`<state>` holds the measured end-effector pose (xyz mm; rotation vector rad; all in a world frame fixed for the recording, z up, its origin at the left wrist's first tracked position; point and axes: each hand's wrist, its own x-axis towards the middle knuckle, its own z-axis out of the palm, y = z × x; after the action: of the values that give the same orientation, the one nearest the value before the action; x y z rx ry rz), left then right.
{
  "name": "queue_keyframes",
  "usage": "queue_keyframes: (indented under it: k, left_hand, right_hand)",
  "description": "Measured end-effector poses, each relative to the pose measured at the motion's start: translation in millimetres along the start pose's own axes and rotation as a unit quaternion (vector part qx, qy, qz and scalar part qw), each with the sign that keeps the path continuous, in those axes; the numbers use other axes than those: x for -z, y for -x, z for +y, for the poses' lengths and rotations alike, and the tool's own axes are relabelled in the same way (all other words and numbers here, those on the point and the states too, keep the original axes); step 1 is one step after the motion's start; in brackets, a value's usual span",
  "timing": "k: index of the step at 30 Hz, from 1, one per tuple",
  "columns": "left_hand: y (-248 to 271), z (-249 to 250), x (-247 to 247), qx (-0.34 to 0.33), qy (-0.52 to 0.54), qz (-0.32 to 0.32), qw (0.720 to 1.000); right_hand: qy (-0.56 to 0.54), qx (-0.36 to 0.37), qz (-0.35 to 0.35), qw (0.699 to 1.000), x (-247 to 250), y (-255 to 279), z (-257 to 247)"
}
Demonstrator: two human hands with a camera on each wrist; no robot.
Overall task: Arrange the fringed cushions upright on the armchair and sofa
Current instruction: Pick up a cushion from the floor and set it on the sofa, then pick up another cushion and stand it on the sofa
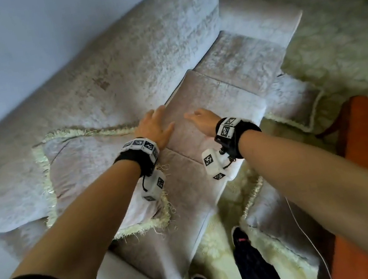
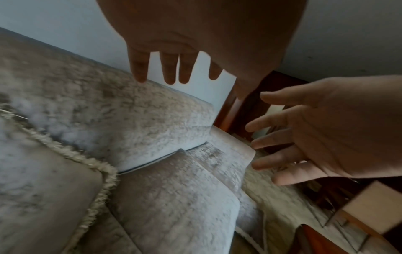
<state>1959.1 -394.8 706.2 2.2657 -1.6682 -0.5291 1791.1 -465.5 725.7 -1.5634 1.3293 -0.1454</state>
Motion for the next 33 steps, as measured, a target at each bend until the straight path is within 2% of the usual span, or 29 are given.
queue_keyframes:
  k: [4, 10, 17, 20, 28, 33]
  left_hand:
    - [-11.7, 65.4, -15.7, 0.019, 0.069, -0.059, 0.996]
    - [-39.8, 164.6, -61.1, 0.062, 0.169, -0.067, 0.981]
    - [-76.5, 280.2, -105.3, 0.060, 0.211, -0.123, 0.968]
    - [-100.6, 321.2, -122.0, 0.079, 0.278, -0.149, 0.946]
    - [-145.5, 381.6, -190.4, 0.145, 0.352, -0.212, 0.900]
    - [-164.5, 384.7, -247.9, 0.169, 0.399, -0.287, 0.855]
  right_hand:
    - [-0.004, -0.027, 0.016, 0.999, 56.5, 26.1, 39.4]
    - [-0.028, -0.074, 0.052, 0.995, 148.9, 38.1, 109.6]
    - [-0.149, -0.141, 0.107, 0.973, 259.4, 25.5, 175.1]
    - [-0.170, -0.151, 0.111, 0.968, 294.1, 17.2, 198.4]
    - [-0.209, -0.189, 0.097, 0.955, 346.8, -4.6, 260.8]
    - [-0.224, -0.245, 0.098, 0.938, 347.1, -25.8, 321.2]
